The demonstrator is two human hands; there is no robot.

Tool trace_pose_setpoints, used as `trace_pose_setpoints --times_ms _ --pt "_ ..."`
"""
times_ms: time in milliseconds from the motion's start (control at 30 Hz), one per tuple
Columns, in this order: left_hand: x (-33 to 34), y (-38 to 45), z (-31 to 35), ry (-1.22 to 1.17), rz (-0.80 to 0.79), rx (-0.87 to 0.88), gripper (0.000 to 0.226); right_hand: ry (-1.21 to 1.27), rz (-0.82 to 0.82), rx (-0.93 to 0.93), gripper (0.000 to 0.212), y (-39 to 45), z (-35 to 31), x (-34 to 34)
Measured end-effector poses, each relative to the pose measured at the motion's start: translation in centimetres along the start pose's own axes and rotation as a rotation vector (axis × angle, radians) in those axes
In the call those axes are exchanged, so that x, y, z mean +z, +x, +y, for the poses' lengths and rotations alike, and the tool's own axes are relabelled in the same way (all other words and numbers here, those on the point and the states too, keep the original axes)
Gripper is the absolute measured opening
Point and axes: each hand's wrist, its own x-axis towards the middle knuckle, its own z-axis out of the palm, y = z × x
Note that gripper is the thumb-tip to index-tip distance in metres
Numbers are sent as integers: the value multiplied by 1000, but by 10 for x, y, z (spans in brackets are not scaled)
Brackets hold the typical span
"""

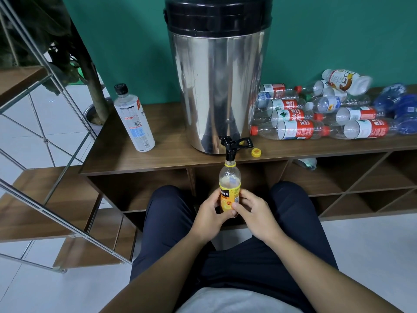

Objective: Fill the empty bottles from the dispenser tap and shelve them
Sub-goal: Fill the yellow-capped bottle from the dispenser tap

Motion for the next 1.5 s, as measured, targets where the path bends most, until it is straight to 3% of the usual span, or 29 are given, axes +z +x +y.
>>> trace_pose_setpoints --times_ms 1500 --pt "0 -2 1 6 1 -2 56 14 11 -8 42 -1 1 1"
